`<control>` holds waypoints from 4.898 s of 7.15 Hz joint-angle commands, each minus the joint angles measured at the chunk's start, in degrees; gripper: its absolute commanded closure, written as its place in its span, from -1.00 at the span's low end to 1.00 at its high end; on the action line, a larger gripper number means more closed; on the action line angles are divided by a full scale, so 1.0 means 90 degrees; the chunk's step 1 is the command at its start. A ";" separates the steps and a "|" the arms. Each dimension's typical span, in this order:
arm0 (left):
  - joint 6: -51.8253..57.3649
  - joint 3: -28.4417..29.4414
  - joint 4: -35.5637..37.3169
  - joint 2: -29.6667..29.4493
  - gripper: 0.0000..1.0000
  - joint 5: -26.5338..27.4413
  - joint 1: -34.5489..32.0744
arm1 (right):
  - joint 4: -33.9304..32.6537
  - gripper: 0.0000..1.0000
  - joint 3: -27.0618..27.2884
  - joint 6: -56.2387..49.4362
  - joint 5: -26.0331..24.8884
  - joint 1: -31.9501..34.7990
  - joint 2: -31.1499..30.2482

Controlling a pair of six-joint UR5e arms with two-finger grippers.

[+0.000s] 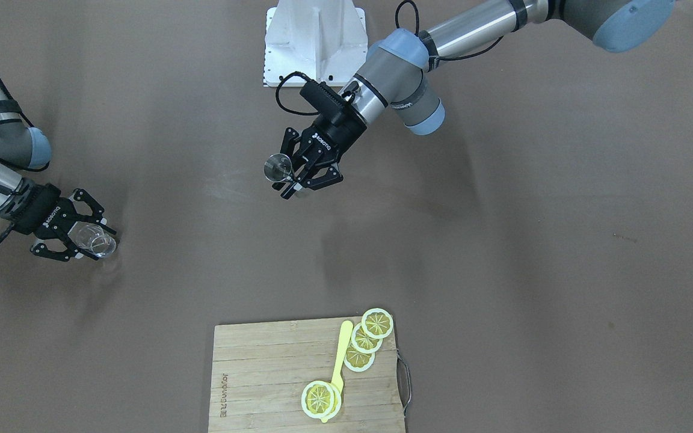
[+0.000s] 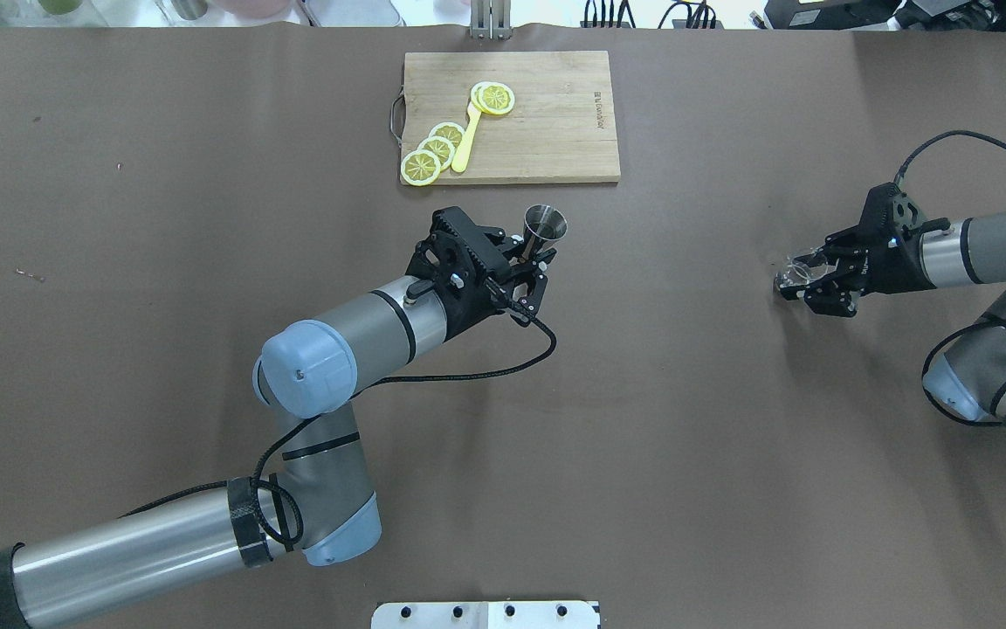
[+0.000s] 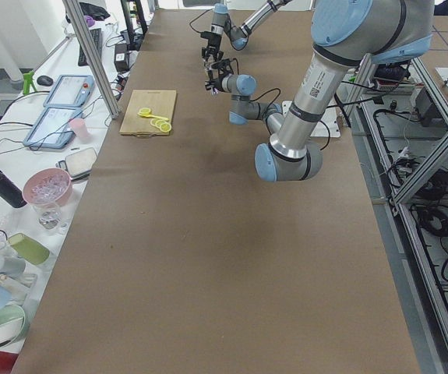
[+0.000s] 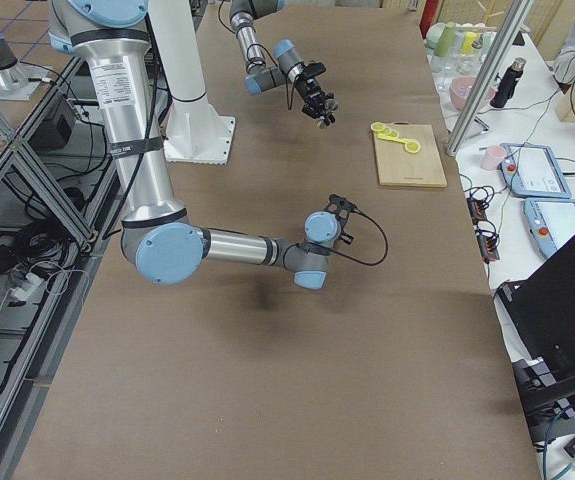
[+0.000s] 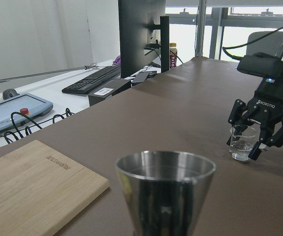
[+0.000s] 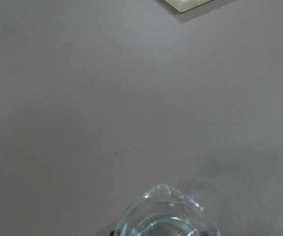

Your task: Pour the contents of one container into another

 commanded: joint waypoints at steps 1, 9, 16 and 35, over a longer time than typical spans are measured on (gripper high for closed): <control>0.0023 0.0045 -0.0059 -0.0010 1.00 0.0170 0.0246 | 0.0000 -0.15 0.0019 -0.0001 0.0009 -0.0002 0.0000; 0.0130 0.0211 -0.1914 0.0615 1.00 0.0160 0.0617 | -0.0019 0.69 0.0604 -0.0098 0.0399 0.0037 -0.0020; 0.0872 0.0280 -0.1846 0.0410 1.00 0.0160 0.0833 | -0.1256 1.00 0.1250 -0.2787 0.2194 0.0330 0.1150; 0.1097 0.0407 -0.1836 0.0390 1.00 0.0442 0.0579 | -1.0164 1.00 0.5537 -0.6504 -0.0136 -0.1125 0.2167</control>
